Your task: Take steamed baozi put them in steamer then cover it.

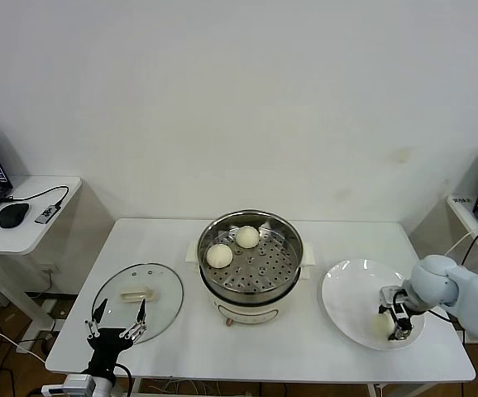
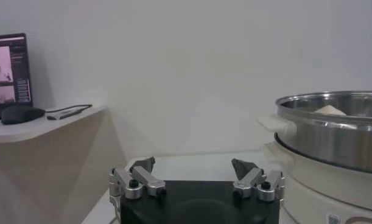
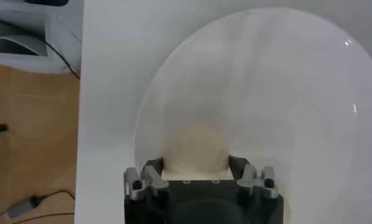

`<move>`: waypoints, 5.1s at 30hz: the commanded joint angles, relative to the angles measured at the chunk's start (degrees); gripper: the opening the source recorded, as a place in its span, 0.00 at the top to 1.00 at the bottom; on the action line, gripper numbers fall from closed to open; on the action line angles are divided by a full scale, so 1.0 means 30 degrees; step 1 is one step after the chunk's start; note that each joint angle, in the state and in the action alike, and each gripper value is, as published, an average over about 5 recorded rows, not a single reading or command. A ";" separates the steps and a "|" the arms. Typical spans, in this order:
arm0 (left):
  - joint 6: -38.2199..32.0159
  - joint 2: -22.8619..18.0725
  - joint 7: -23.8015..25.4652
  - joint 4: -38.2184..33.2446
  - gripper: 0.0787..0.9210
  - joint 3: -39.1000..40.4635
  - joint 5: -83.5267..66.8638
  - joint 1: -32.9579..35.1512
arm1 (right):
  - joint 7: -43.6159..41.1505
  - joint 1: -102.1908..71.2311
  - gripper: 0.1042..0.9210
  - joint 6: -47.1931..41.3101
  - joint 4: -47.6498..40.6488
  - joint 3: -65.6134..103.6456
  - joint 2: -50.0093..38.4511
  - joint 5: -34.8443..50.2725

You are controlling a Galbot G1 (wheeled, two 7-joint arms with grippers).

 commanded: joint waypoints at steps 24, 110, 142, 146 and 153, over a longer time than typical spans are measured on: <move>-0.0046 0.0211 0.0008 -0.0093 0.12 0.0042 -0.0168 -0.0165 | -0.0823 1.4417 0.38 -0.0494 -0.1383 -0.3447 0.5233 0.6751; 0.0038 0.0417 0.0004 -0.0394 0.12 0.0092 0.0090 -0.0511 | -0.0168 1.3264 0.12 -0.0435 0.1387 -0.6536 0.1433 0.3706; 0.0118 0.0756 -0.0003 -0.0114 0.12 0.0444 0.0347 -0.0501 | -0.0268 -0.1857 0.12 0.1483 -0.3727 0.4830 -0.0038 -0.1022; 0.0144 0.0709 -0.0005 -0.0114 0.12 0.0451 0.0404 -0.0489 | -0.0175 -0.2155 0.12 0.1677 -0.4464 0.5078 0.0650 -0.1257; 0.0152 0.0707 -0.0017 -0.0049 0.12 0.0392 0.0409 -0.0457 | 0.0006 -0.2506 0.12 0.1981 -0.5339 0.5393 0.1876 -0.1817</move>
